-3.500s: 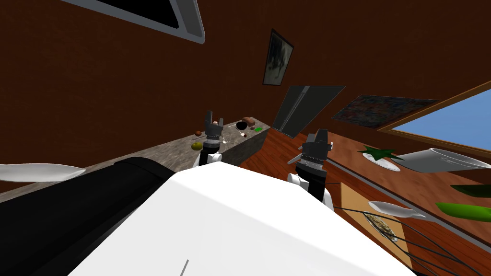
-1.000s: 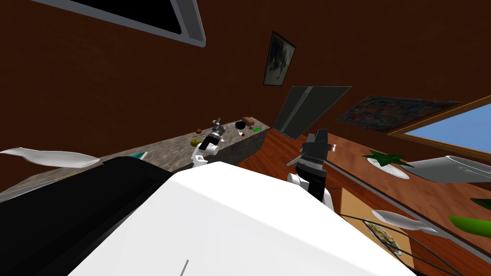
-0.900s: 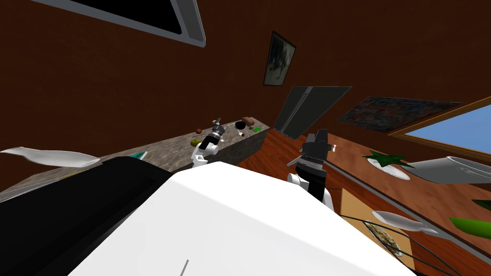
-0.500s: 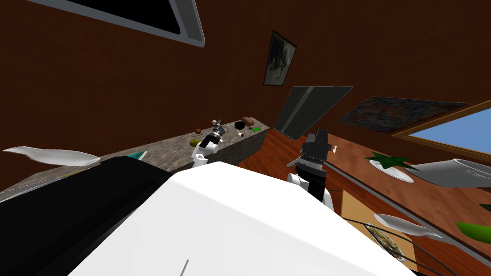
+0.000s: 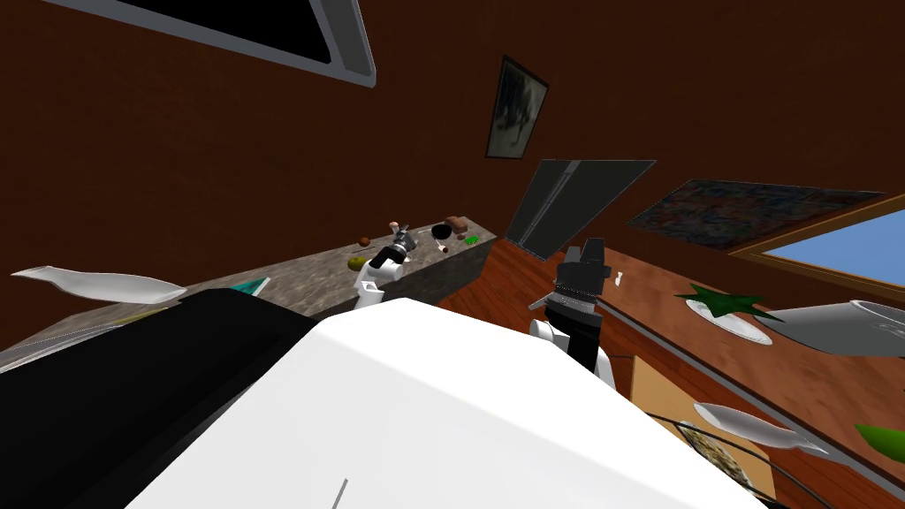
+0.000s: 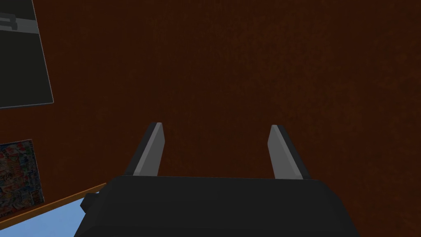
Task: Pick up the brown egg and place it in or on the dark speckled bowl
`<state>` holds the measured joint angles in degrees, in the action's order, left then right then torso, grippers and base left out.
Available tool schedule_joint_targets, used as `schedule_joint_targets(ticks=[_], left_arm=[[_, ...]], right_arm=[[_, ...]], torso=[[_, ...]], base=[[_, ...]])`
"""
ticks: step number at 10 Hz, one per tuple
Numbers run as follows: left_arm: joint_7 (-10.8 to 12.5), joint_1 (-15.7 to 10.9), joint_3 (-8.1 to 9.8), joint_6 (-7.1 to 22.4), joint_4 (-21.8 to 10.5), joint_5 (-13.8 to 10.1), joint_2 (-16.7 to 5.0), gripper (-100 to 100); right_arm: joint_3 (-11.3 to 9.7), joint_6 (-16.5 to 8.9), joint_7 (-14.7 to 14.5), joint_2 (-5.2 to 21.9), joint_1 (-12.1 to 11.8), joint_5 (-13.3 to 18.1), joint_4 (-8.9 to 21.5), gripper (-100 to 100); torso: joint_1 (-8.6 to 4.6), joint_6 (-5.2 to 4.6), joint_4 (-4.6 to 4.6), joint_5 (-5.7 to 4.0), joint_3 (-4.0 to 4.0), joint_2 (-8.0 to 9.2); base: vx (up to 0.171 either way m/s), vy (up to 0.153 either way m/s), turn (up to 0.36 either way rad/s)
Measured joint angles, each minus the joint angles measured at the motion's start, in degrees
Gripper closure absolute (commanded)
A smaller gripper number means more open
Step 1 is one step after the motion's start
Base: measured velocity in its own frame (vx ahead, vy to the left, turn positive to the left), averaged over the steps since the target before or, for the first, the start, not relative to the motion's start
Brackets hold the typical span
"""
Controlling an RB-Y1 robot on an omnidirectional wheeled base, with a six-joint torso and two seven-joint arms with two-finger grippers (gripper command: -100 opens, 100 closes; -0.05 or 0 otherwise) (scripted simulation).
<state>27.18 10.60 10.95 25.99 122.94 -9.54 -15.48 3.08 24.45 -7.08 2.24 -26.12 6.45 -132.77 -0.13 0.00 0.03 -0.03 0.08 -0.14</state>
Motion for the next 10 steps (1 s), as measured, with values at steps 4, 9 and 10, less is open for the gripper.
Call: schedule_joint_targets(ticks=[4,9,10], left_arm=[[2.18,-1.29,0.6,6.2,-0.73,-1.48,-0.39,-100],[4.13,-2.23,1.09,13.67,-1.59,-3.14,-0.98,-100],[4.65,-2.51,1.04,15.09,-1.72,-3.39,-0.79,-100]], right_arm=[[0.0,0.0,0.0,0.0,-0.01,0.0,0.0,0],[0.0,0.0,0.0,0.0,0.0,0.0,0.0,0],[0.0,0.0,0.0,0.0,0.0,0.0,0.0,0]], torso=[[-0.08,0.0,0.02,-0.02,0.07,-0.13],[0.06,0.0,0.0,0.01,0.0,0.01],[-0.01,0.0,0.02,0.0,0.05,-0.1]], base=[[0.057,-0.048,0.034],[0.042,-0.027,0.02],[0.065,-0.038,0.036]])
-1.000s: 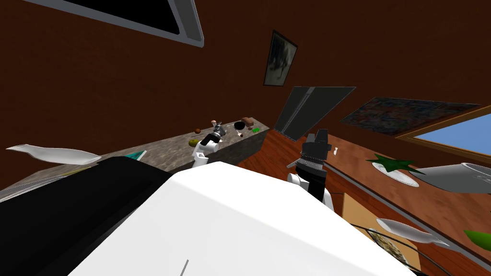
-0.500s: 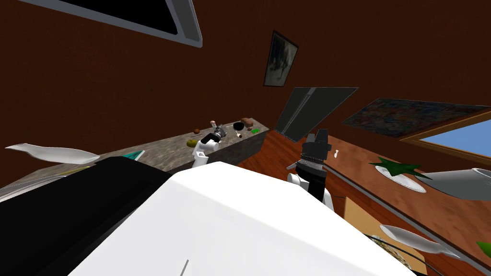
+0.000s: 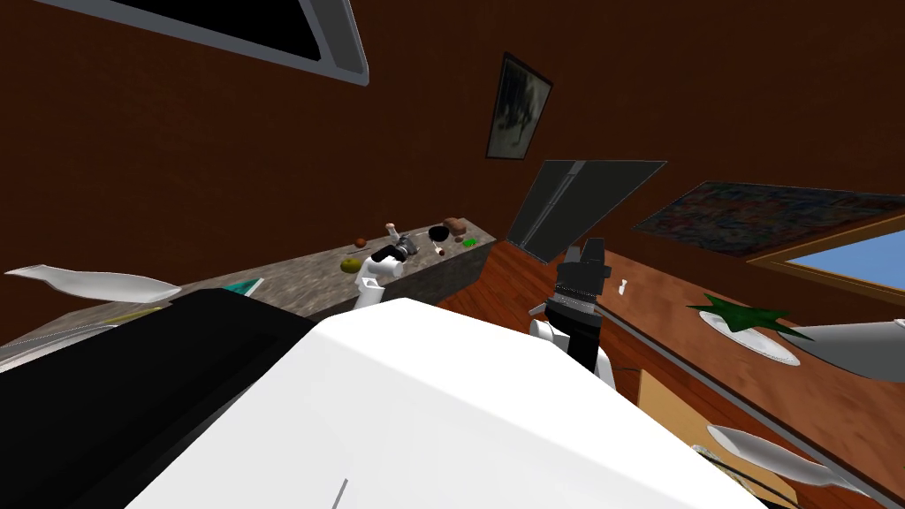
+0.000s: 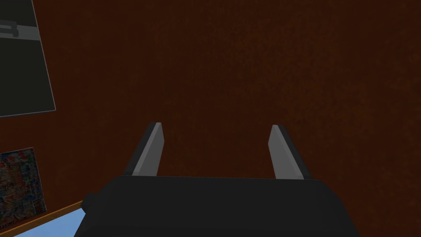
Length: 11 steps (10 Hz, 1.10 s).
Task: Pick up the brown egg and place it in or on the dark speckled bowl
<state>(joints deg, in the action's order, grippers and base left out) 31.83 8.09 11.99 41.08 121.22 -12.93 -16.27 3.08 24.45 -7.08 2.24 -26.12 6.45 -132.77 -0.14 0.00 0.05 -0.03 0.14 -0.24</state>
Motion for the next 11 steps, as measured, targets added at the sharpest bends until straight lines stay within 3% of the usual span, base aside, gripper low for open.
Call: schedule_joint_targets(ticks=[11], left_arm=[[4.34,-2.09,0.24,17.89,-1.15,-4.24,-0.91,-100]], right_arm=[[0.0,0.0,0.0,0.0,0.01,0.0,0.0,0]], torso=[[0.08,0.0,0.0,0.01,-0.02,0.06]], base=[[0.064,-0.04,0.028]])
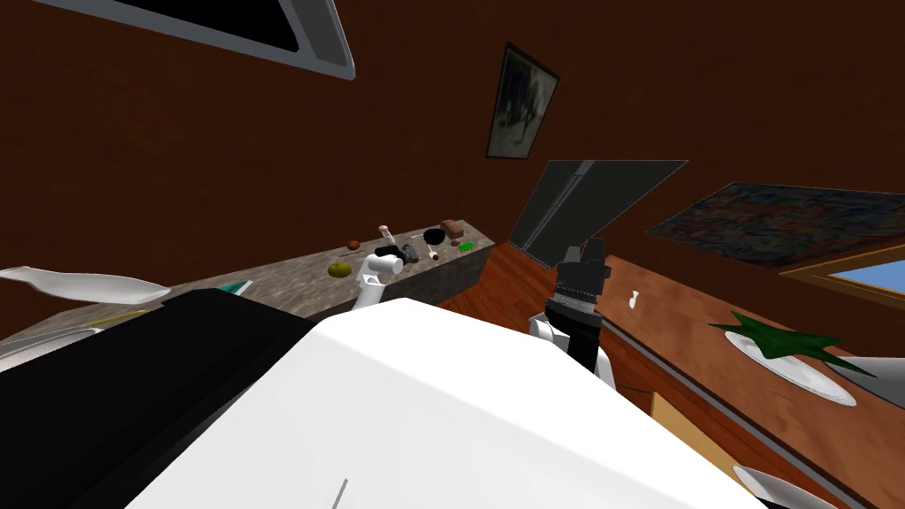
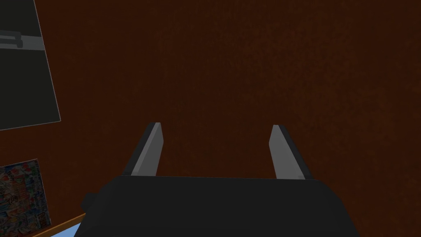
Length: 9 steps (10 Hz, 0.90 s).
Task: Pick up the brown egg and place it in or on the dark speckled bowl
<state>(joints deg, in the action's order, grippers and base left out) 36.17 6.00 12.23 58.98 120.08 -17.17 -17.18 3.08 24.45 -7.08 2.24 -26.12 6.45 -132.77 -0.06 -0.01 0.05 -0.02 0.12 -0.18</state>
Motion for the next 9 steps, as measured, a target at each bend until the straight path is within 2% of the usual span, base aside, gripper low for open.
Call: schedule_joint_targets(ticks=[6,9], left_arm=[[1.88,-1.14,-0.15,9.36,-0.64,-2.73,-0.91,-100],[2.71,-1.52,-0.78,13.94,-1.0,-3.61,-1.03,-100]], right_arm=[[0.0,0.0,0.0,0.0,0.0,0.0,0.0,0],[0.0,0.0,0.0,0.0,-0.01,0.0,0.0,0]], torso=[[-0.07,0.0,0.02,-0.02,0.06,-0.1],[-0.06,0.0,0.03,-0.01,0.1,-0.18]], base=[[0.081,-0.044,0.031],[0.081,-0.036,0.024]])
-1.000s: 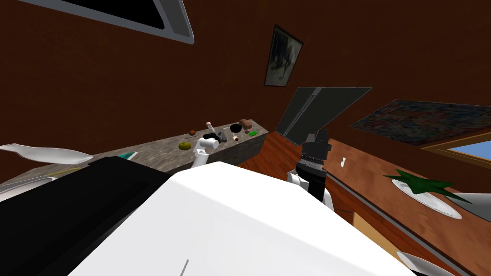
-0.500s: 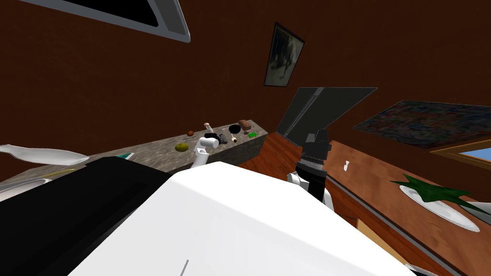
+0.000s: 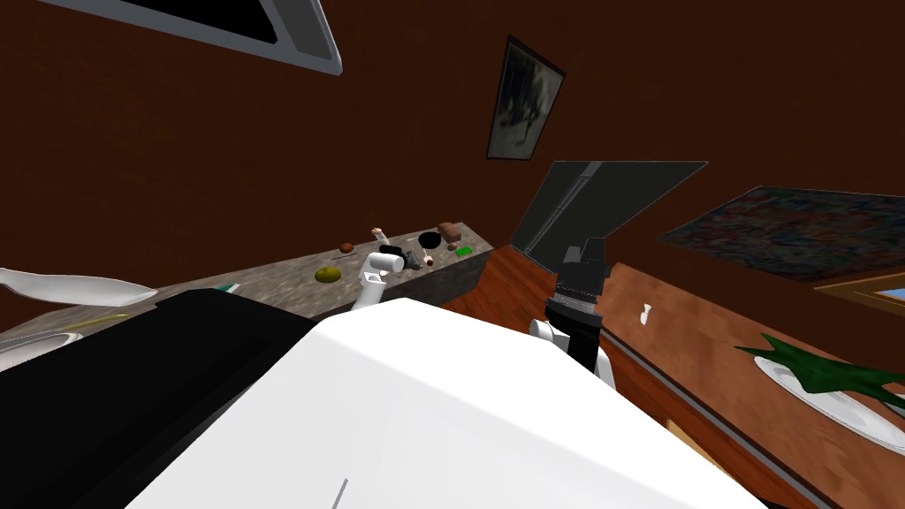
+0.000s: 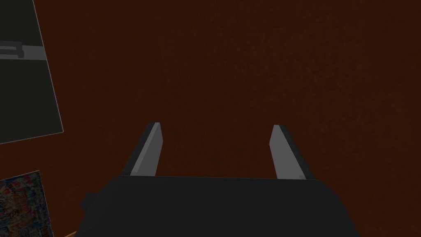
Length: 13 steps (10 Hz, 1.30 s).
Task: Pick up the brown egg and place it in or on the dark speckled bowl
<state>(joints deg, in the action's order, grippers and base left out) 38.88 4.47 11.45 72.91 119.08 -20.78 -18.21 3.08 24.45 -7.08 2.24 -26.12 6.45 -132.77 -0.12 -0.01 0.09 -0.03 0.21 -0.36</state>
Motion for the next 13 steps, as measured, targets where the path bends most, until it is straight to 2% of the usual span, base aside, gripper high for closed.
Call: schedule_joint_targets(ticks=[6,11,12,13], left_arm=[[1.11,-0.16,-0.5,8.39,0.02,-2.65,-0.93,-100],[1.95,-0.2,-1.61,14.78,-0.07,-4.41,-1.21,-100],[1.99,-0.23,-1.65,14.98,-0.1,-4.42,-1.21,0],[1.99,-0.23,-1.65,14.96,-0.1,-4.42,-1.21,-100]], right_arm=[[0.0,0.0,0.0,0.0,0.0,0.0,0.0,0],[0.0,0.0,0.0,0.0,0.0,0.0,0.0,0],[0.0,0.0,0.0,0.0,0.01,0.0,0.0,0],[0.0,0.0,0.0,0.0,0.01,0.0,0.0,0]], torso=[[0.07,0.0,0.02,0.01,0.03,-0.04],[0.04,-0.01,0.01,0.0,0.01,0.0],[0.11,0.0,-0.02,0.02,-0.08,0.16],[0.15,0.0,-0.05,0.03,-0.15,0.28]], base=[[0.09,-0.029,0.026],[0.086,-0.034,0.021],[0.008,-0.003,0.0],[0.008,-0.007,-0.008]])
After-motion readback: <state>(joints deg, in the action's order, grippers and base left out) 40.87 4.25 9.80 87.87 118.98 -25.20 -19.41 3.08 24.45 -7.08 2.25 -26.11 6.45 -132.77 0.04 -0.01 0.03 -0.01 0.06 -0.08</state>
